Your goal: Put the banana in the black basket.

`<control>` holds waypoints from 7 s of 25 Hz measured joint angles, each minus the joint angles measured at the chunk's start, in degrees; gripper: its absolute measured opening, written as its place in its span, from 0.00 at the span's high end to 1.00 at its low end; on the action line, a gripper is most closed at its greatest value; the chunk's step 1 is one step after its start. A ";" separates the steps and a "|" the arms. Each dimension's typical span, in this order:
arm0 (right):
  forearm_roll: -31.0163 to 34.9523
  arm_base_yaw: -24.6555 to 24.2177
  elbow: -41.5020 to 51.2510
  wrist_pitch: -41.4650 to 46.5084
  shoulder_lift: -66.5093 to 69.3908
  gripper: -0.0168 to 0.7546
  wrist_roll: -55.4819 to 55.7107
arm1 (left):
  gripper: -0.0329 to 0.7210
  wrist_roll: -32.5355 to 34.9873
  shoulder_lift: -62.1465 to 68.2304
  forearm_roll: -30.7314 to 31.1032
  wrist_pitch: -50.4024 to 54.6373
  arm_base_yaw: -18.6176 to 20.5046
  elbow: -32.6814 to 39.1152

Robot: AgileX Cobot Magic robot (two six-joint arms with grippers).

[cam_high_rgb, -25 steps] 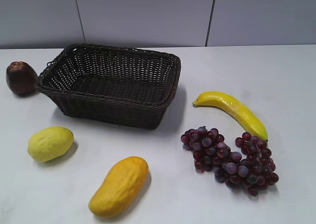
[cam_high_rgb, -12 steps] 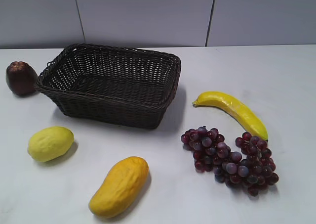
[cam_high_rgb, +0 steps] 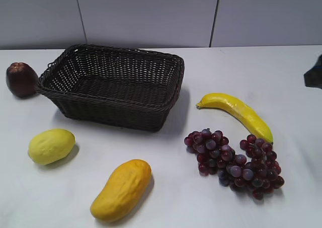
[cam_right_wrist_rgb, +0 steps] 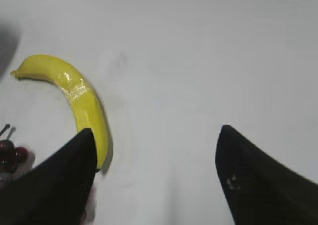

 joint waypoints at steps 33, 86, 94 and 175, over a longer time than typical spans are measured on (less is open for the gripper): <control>0.82 9.22 -32.36 16.77 46.97 0.21 -7.48 | 0.64 0.00 0.00 0.00 0.00 0.00 0.00; 9.25 29.29 -63.54 13.30 50.90 0.45 -15.00 | 0.64 0.00 0.00 0.00 0.00 0.00 0.00; 8.58 29.29 -63.54 12.06 52.70 0.15 -15.00 | 0.64 0.00 0.00 0.00 0.00 0.00 0.00; -5.29 1.12 7.71 35.18 -52.57 0.21 10.26 | 0.64 0.00 0.00 0.00 0.00 0.00 0.00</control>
